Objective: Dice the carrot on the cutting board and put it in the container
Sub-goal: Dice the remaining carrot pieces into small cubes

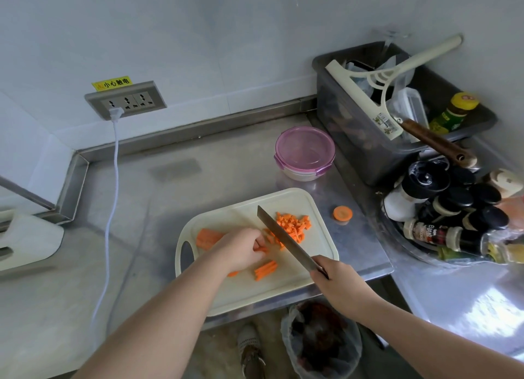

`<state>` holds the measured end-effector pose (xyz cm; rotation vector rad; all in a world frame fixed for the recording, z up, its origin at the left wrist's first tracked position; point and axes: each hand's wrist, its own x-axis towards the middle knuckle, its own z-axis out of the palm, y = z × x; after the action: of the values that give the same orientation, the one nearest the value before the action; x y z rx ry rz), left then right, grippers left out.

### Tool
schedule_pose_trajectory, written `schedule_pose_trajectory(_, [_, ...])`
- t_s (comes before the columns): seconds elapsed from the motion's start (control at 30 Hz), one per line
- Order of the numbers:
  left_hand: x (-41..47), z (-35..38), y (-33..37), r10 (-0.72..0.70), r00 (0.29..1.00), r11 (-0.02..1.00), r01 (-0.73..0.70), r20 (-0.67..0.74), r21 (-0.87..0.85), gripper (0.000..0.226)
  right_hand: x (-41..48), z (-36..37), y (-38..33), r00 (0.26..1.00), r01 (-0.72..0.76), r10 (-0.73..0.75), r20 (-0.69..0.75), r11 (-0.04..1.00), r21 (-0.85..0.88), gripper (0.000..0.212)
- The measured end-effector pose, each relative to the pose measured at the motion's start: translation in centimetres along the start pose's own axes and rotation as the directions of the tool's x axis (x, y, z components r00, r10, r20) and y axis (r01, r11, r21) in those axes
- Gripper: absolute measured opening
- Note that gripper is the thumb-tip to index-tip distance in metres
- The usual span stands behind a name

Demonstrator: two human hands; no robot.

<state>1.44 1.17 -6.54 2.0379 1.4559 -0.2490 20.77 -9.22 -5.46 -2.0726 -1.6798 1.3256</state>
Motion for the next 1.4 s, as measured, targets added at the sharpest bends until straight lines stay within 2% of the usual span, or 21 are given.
schedule_pose_trajectory(0.1, [-0.9,0.8,0.0,0.022,1.0,1.0,-0.022,0.008,-0.001,0.047,-0.2,0.2,-0.1,1.0,0.006,-0.006,0.023,1.0,-0.014,0.026])
schedule_pose_trajectory(0.2, [-1.9,1.8,-0.2,0.064,0.998,0.989,-0.067,0.025,0.133,0.07,-0.2,0.4,-0.2,0.999,0.015,-0.014,0.031,1.0,-0.026,0.029])
schedule_pose_trajectory(0.37, [-2.6,3.3,0.0,0.092,0.991,0.994,-0.085,-0.099,0.073,0.051,0.1,0.4,-0.3,0.999,0.025,-0.024,0.029,1.0,-0.015,0.027])
schedule_pose_trajectory(0.57, [-2.4,4.0,0.4,0.015,0.986,1.0,-0.016,-0.165,-0.005,0.036,0.3,0.6,-0.3,0.999,0.037,-0.036,0.033,0.999,-0.032,0.028])
schedule_pose_trajectory(0.67, [-2.2,4.2,0.7,-0.075,0.97,0.995,0.058,-0.231,-0.082,0.031,0.4,0.7,-0.6,0.998,0.038,-0.037,0.042,0.999,-0.032,0.029])
schedule_pose_trajectory(0.77, [-1.9,4.1,1.2,-0.162,0.945,0.981,0.124,-0.284,-0.146,0.029,0.7,0.9,-0.8,0.998,0.041,-0.039,0.044,0.998,-0.044,0.031])
schedule_pose_trajectory(0.97, [-1.8,4.1,1.5,-0.213,0.926,0.971,0.165,-0.313,-0.171,0.034,1.2,1.2,-1.2,0.998,0.019,-0.016,0.053,0.998,-0.067,0.033])
schedule_pose_trajectory(1.4, [-1.8,4.4,1.8,-0.229,0.906,0.967,0.168,-0.355,-0.194,0.041,1.7,1.7,-1.5,0.997,0.056,-0.044,0.063,0.979,-0.194,0.032])
